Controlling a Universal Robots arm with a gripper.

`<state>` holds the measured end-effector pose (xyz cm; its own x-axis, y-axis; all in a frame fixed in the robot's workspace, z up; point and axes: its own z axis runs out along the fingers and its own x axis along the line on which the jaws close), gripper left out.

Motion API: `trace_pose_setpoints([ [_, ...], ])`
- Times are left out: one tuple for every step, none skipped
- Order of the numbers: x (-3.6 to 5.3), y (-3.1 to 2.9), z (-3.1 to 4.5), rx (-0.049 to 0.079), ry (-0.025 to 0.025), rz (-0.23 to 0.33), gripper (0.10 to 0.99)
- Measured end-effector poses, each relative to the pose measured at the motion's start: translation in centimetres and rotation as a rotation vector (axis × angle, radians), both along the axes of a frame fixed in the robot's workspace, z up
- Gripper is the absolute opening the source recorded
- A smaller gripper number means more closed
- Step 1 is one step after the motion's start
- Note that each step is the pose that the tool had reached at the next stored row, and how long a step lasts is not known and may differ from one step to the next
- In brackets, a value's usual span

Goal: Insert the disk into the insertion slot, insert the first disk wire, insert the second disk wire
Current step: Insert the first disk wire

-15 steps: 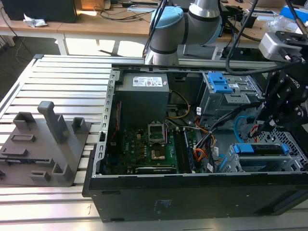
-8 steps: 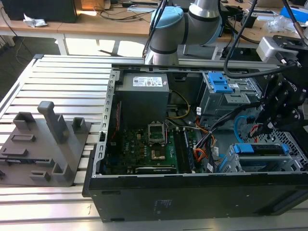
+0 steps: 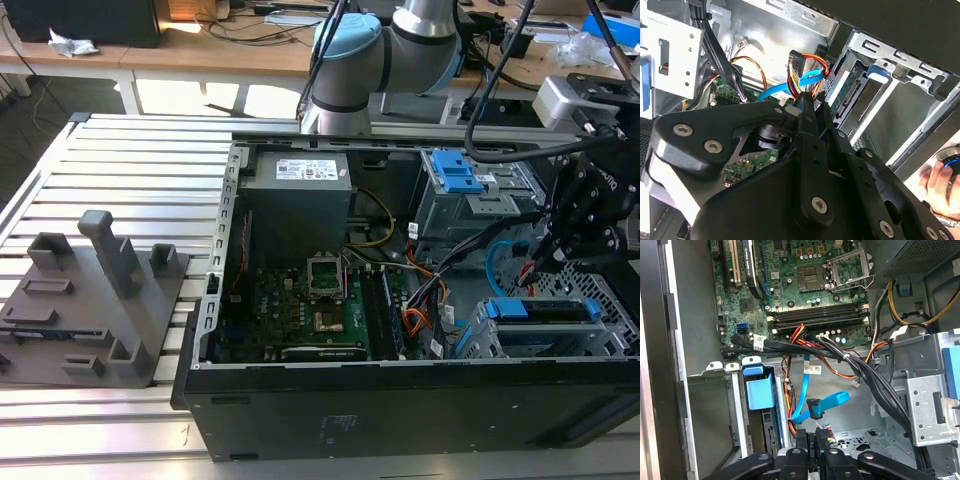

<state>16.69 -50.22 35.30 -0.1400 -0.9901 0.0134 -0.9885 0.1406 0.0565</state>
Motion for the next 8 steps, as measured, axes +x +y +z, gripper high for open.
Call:
trace_pose_setpoints([
  [0.0,-0.07,-0.02,0.0,0.0,0.0,0.188],
  [0.01,-0.35,-0.02,0.0,0.0,0.0,0.188],
  [0.0,-1.13,-0.01,0.0,0.0,0.0,0.188],
  [0.01,-2.08,-0.07,0.0,0.0001,0.0,0.188],
  [0.09,-2.63,-0.16,0.0,0.0001,0.0,0.188],
  [0.25,-2.72,-0.27,0.0,0.0001,0.003,0.188],
  [0.4,-2.74,-0.38,0.0,0.0005,0.006,0.188],
  [0.63,-2.74,-0.54,0.0,0.001,0.015,0.188],
])
